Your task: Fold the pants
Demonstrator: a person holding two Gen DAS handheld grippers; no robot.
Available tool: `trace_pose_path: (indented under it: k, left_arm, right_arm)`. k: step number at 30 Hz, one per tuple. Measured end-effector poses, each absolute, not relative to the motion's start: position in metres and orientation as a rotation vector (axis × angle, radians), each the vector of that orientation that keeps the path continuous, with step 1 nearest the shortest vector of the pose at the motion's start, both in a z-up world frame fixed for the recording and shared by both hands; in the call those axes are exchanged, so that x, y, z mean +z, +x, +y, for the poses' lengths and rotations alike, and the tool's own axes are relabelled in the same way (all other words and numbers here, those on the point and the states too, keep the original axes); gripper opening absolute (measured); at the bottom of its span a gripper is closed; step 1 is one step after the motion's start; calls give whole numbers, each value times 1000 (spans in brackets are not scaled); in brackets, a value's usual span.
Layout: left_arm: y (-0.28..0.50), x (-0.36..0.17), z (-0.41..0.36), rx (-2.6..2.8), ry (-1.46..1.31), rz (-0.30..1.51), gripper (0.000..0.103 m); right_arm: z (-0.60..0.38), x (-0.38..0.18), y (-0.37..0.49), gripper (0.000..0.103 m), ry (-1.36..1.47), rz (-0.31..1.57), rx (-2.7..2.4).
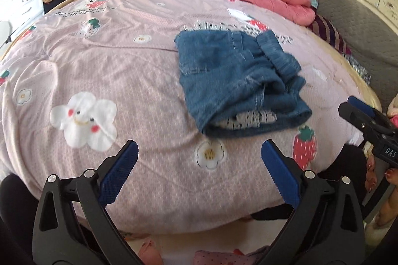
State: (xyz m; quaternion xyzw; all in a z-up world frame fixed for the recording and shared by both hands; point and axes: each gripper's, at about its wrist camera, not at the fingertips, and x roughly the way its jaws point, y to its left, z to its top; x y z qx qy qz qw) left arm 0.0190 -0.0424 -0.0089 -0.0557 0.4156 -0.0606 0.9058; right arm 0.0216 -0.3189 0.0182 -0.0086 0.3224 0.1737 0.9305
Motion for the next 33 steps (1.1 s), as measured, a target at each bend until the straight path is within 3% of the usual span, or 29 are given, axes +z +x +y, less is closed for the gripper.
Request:
trace_pose_path:
  k: [33]
  left_arm:
    - [-21,-19,-60,-97,-87,851,94]
  right_arm:
    - [-307,-9,-13,98,-53,728,341]
